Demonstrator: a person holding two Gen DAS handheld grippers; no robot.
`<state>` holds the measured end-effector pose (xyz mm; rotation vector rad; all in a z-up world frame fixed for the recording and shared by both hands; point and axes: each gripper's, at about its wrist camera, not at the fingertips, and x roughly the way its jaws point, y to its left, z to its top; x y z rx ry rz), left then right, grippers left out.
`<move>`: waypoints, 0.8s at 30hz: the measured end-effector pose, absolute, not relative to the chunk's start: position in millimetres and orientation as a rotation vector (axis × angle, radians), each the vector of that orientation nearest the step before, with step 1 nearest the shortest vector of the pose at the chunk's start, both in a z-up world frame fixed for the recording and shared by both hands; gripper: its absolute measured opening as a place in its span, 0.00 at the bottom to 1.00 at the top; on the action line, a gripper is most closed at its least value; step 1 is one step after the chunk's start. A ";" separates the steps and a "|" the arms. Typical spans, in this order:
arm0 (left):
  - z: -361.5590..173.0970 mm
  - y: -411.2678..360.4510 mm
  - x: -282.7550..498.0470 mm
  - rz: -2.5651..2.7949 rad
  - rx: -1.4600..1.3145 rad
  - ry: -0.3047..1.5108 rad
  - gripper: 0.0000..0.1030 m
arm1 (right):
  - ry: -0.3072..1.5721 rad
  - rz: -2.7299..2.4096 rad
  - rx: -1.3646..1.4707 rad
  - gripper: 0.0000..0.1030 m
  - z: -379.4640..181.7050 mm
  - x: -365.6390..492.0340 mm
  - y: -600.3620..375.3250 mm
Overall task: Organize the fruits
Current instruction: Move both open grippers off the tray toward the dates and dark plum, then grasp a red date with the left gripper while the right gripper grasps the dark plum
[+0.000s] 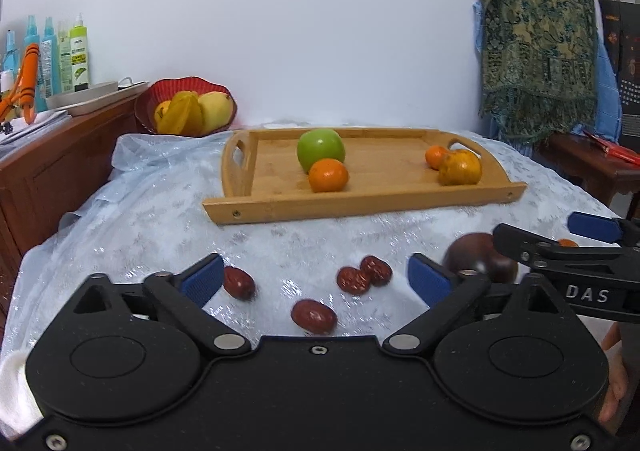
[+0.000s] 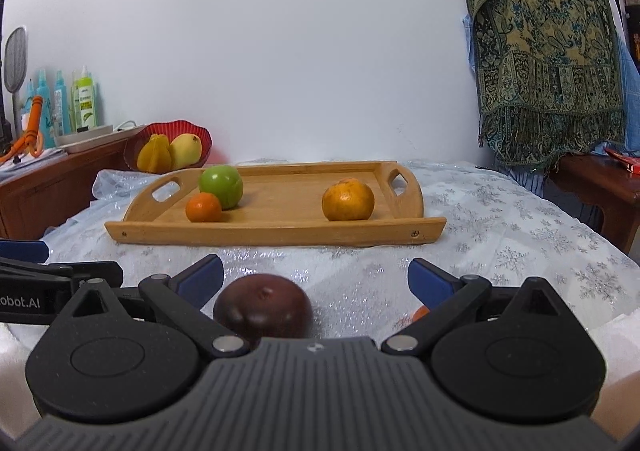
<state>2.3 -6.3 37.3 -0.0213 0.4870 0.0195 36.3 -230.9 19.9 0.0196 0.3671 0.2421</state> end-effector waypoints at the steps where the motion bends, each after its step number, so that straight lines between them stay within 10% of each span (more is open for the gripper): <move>1: 36.0 -6.8 1.8 0.010 -0.020 0.492 0.72 | 0.362 0.246 0.022 1.00 19.2 34.5 -230.2; 13: 22.4 -9.9 2.0 -0.001 -0.025 0.552 0.44 | 0.330 0.283 -0.009 0.95 16.6 26.9 -217.9; 24: 11.8 -8.8 9.4 0.031 -0.012 0.572 0.43 | 0.396 0.275 -0.016 0.84 6.5 33.5 -210.8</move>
